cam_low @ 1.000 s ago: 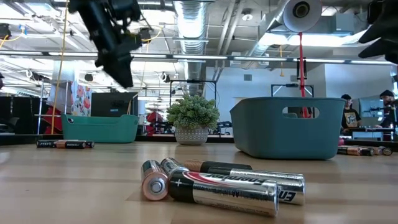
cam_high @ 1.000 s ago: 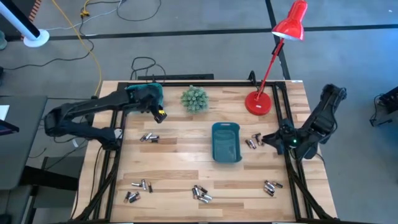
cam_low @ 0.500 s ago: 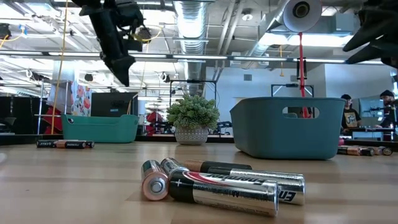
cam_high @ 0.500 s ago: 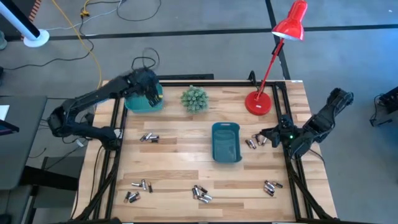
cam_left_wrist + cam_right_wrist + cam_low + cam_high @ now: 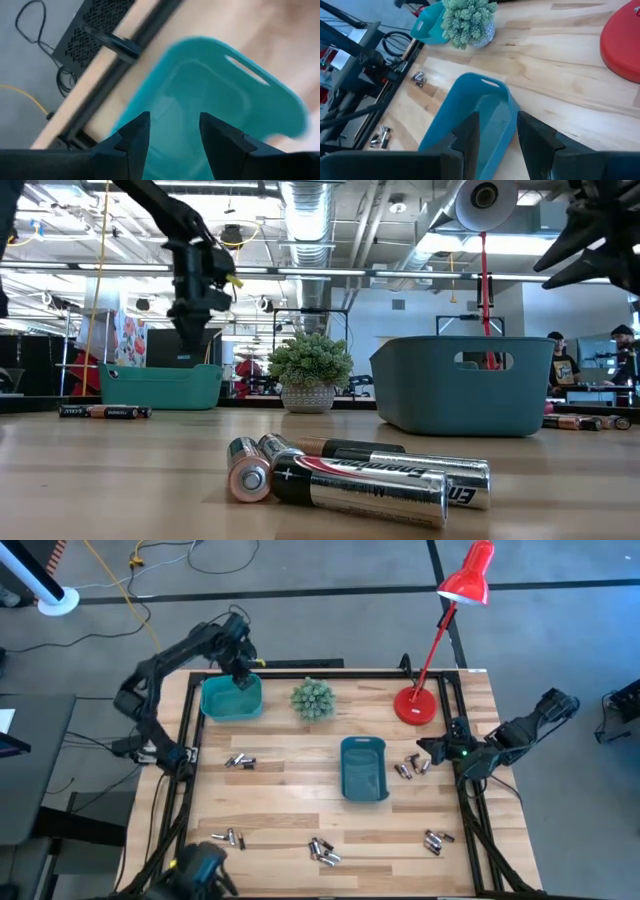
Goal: Sort batteries
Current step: Move the green bin to the center of the table
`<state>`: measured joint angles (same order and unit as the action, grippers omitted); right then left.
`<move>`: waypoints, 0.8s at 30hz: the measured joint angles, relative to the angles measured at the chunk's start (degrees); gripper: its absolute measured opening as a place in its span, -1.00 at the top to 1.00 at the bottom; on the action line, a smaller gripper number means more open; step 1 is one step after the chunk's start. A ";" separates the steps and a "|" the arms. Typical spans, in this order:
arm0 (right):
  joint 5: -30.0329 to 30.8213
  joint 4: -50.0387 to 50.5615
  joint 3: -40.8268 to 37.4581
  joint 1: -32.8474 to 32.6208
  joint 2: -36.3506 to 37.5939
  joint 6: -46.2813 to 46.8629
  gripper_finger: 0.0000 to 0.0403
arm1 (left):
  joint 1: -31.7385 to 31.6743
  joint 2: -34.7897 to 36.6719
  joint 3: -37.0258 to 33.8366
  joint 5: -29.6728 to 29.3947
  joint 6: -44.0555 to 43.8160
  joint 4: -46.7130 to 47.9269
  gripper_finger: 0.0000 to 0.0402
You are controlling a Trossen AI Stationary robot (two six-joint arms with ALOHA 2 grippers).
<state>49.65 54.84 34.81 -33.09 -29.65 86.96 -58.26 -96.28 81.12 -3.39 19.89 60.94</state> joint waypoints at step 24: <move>-0.06 -0.12 0.00 0.21 -0.02 0.02 0.27 | -3.06 -13.04 6.80 -4.07 16.88 3.18 0.31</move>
<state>49.59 54.72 34.81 -32.88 -29.67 86.98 -61.33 -109.33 87.92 -7.46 36.77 64.12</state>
